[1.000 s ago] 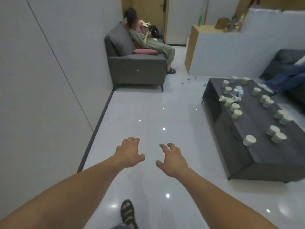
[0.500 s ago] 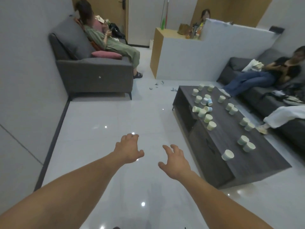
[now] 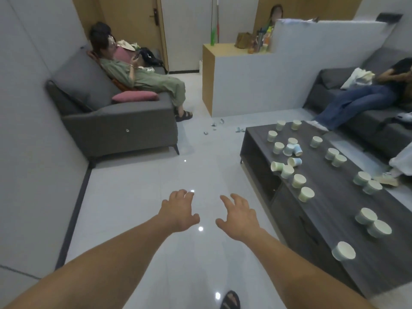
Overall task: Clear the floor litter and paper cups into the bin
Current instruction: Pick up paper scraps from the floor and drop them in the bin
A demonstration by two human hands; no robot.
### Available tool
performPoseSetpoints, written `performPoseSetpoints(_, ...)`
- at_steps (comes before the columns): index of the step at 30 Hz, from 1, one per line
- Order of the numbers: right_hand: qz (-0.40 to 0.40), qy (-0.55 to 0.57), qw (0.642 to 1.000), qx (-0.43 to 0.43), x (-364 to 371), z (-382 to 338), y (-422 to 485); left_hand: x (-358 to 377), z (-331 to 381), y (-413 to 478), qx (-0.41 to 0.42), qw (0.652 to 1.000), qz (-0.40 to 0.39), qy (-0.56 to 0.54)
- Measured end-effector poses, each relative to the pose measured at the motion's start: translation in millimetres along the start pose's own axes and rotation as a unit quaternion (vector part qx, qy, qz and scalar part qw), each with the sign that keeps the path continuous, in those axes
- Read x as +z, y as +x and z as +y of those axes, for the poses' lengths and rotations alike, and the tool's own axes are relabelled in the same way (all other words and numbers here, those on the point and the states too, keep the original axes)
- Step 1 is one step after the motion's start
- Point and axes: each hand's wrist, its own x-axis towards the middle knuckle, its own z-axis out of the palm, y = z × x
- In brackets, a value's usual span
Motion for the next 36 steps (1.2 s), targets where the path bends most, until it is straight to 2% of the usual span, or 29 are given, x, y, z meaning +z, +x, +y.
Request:
performPoseSetpoints(6, 0.004, 0.018, 1.0, -0.019, -43, 38, 88, -30, 28, 92, -0.005, 1.0, 0.015, 0.017)
performPoseSetpoints(13, -0.03, 0.018, 0.999, -0.003, -67, 76, 169, -40, 52, 185, 0.008, 1.0, -0.015, 0.012)
performPoseSetpoints(28, -0.034, 0.003, 0.999, 0.037, -123, 96, 434, -110, 15, 470, 0.019, 0.999, -0.041, -0.023)
performPoseSetpoints(36, -0.063, 0.018, 0.997, 0.034, -147, 108, 572, -142, 9, 604, 0.007, 0.998, -0.06, -0.028)
